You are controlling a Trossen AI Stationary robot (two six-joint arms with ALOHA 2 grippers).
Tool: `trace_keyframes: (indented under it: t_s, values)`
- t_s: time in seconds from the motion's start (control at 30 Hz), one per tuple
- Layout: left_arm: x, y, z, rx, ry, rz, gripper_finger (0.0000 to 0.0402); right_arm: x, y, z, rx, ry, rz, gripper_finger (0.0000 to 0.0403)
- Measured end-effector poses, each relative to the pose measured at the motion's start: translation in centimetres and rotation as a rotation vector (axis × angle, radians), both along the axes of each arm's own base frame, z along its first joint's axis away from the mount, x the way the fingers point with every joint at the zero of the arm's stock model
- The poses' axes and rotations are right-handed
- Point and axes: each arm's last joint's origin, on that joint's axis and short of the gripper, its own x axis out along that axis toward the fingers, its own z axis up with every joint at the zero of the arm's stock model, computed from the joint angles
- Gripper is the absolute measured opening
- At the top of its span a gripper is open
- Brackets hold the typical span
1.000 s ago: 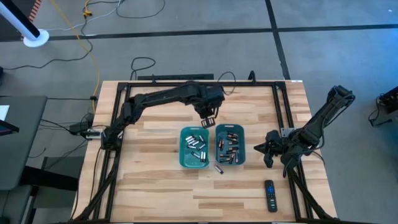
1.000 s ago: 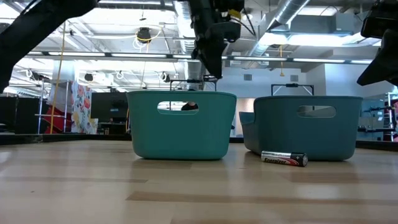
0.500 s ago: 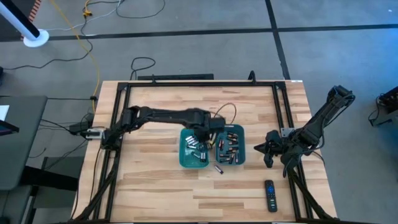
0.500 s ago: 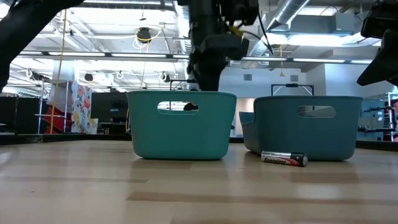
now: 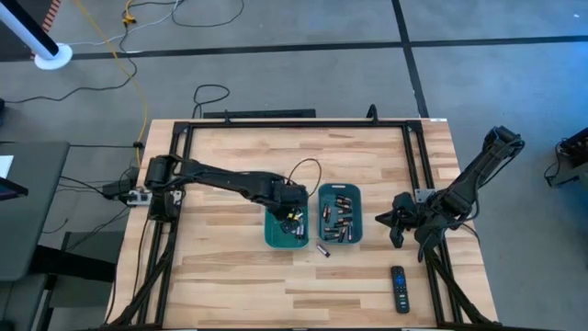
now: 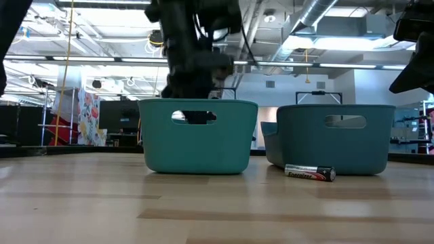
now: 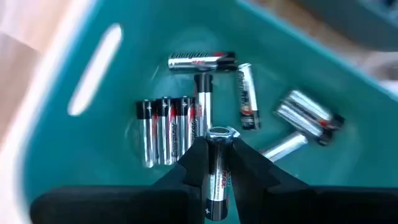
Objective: Sort batteries
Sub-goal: Put the silver battery into the green bin
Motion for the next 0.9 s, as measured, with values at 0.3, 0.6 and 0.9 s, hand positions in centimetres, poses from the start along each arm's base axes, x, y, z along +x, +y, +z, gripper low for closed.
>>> trace_keyframes:
  t_s: [0.3, 0.6, 0.9]
  values:
    - [0.0, -1.1, -1.3, -0.030, 0.002, 0.014, 0.0068, 0.0, 0.0, 0.0, -0.001, 0.001, 0.000, 0.0028]
    - [0.2, -1.1, -0.9, -0.034, -0.035, 0.022, 0.0069, 0.0, 0.0, 0.0, -0.001, 0.001, 0.000, 0.0028]
    - [0.2, -1.2, -0.9, -0.039, -0.036, 0.033, 0.0073, 0.0, 0.0, 0.0, -0.001, 0.001, 0.000, 0.0028]
